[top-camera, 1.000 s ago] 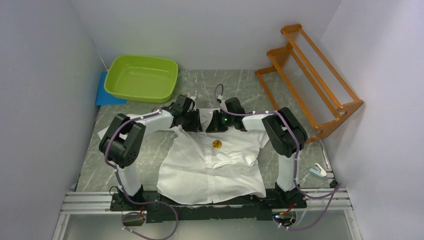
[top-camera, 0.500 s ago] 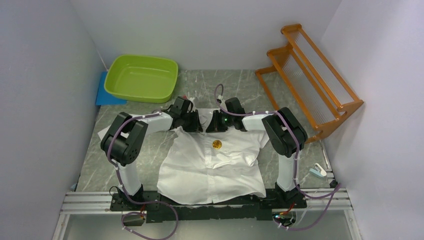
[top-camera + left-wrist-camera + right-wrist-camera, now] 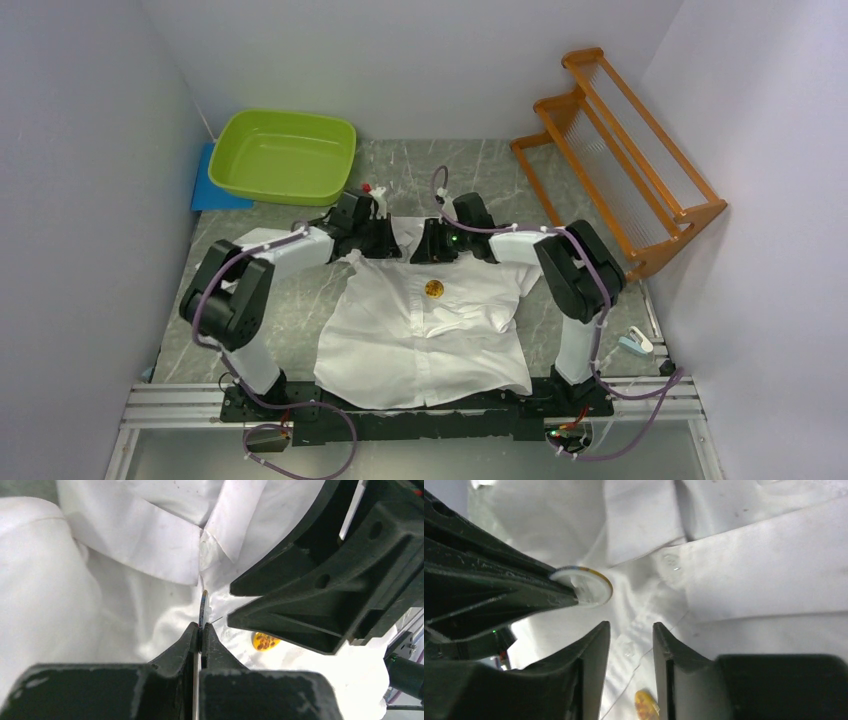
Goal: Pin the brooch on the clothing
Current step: Adjust the brooch.
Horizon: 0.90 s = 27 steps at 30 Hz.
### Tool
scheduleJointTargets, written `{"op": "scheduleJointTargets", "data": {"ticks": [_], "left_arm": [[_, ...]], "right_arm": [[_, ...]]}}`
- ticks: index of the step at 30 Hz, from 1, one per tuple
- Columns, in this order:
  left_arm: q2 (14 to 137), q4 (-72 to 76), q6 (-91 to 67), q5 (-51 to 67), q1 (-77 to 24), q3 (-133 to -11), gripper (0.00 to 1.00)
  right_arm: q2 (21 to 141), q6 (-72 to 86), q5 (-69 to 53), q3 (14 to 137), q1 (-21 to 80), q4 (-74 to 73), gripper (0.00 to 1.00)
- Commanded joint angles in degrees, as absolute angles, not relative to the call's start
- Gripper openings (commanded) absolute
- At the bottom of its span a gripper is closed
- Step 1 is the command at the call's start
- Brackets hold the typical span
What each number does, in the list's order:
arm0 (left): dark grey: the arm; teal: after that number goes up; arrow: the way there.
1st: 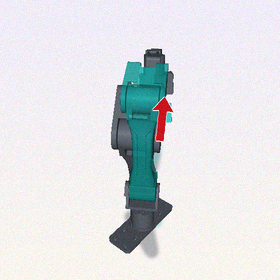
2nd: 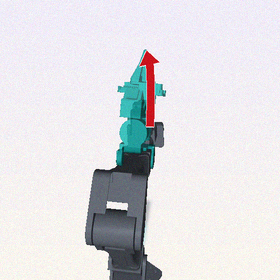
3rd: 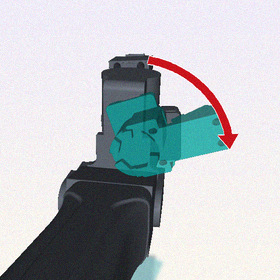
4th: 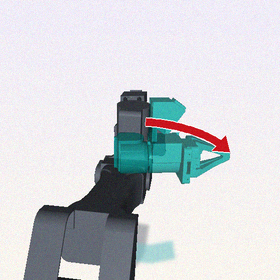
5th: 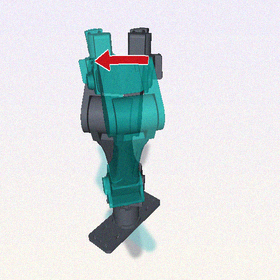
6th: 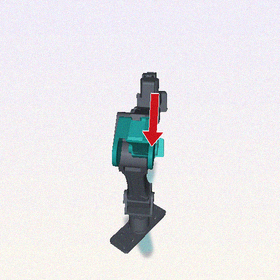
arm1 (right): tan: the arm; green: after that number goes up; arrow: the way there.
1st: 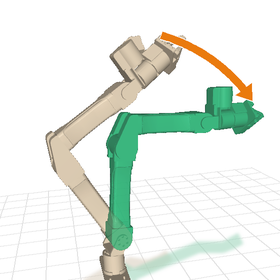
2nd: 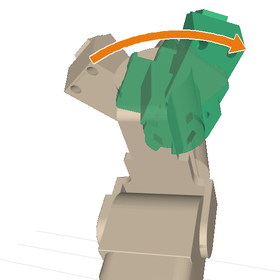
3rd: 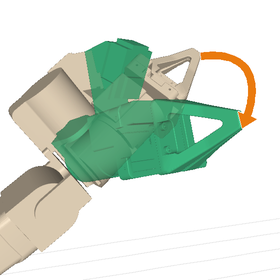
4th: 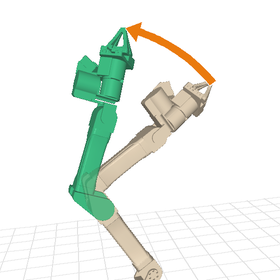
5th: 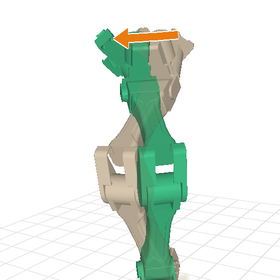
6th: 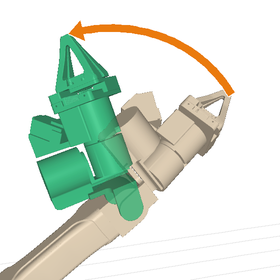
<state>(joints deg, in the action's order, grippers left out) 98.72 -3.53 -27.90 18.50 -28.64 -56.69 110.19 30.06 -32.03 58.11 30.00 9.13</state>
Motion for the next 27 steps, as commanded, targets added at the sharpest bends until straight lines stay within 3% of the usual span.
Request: {"op": "scheduleJointTargets", "data": {"ticks": [1, 8, 12, 20, 27], "left_arm": [[90.1, -9.3, -20.8, 13.7, -28.7, -59.0, 0.03], [78.7, -8.0, -9.1, 10.3, -31.0, -56.2, 0.02], [69.5, 1.5, 8.5, 4.6, -38.0, -50.0, 0.03], [60.2, 7.9, 37.9, 0.8, -47.9, -45.2, 0.03], [58.4, 14.3, 55.2, -2.5, -54.7, -40.6, 0.03]], "right_arm": [[99.4, 27.0, -32.9, 56.2, 30.0, 9.0, 0.48], [85.1, 31.0, -33.9, 50.3, 27.8, 11.1, 0.71], [77.5, 35.9, -32.6, 49.5, 25.9, 9.6, 0.81], [68.9, 46.5, -35.6, 51.4, 24.3, 6.8, 0.78], [68.9, 54.8, -40.4, 51.1, 26.1, 7.3, 0.66]]}}
